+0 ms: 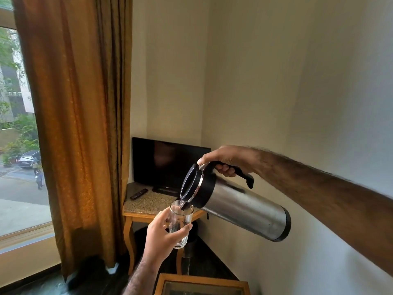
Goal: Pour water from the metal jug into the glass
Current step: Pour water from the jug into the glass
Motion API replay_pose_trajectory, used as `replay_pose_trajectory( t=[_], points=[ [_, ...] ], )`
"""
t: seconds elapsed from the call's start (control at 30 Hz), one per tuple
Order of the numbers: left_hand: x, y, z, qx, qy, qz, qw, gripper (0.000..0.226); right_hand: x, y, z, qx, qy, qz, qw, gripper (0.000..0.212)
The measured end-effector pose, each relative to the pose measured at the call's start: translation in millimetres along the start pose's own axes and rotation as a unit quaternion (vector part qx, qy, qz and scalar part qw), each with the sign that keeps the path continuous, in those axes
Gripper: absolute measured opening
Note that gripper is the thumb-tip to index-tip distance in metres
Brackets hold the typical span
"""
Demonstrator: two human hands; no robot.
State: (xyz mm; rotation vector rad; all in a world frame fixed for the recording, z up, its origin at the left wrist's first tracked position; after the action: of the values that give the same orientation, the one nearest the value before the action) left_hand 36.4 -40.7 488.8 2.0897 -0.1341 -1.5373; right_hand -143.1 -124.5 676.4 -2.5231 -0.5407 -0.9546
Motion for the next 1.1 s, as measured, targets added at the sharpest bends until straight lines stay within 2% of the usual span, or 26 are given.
replay_pose_trajectory(
  t=[0.2,0.4,0.57,0.97,1.1],
  points=[
    [5.8,-3.9,-0.3,0.005,0.000,-0.006,1.000,0.044,19.9,1.3,-2.2,0.014,-0.036,0.002,0.999,0.038],
    [9.8,-3.6,0.7,0.010,0.004,-0.015,1.000,0.042,40.2,4.6,-3.2,0.024,-0.082,-0.003,0.996,0.046],
    [12.7,-3.4,-0.7,0.001,0.005,-0.018,1.000,0.045,51.5,8.4,-9.1,0.018,-0.099,-0.006,0.995,0.039],
    [15.3,-1.5,-7.5,-0.009,0.025,-0.006,1.000,0.044,57.9,7.5,-2.1,0.036,-0.120,-0.007,0.992,0.049],
    [15.5,-1.0,-8.4,-0.003,0.028,-0.005,1.000,0.042,58.1,0.6,-1.2,0.040,-0.092,-0.006,0.995,0.035]
  ],
)
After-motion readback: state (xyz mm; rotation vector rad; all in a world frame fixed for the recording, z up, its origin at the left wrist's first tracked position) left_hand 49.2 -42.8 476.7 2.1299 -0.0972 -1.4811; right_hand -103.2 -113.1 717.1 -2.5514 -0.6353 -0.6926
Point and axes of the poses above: each hand's wrist, its own y-axis towards the middle knuckle, its own z-axis out of the palm, x = y × z, the point moved 10 cm from there along y, towards the middle knuckle, and after that the axes turned 3 degrees about -y, right-handed, at the moved point
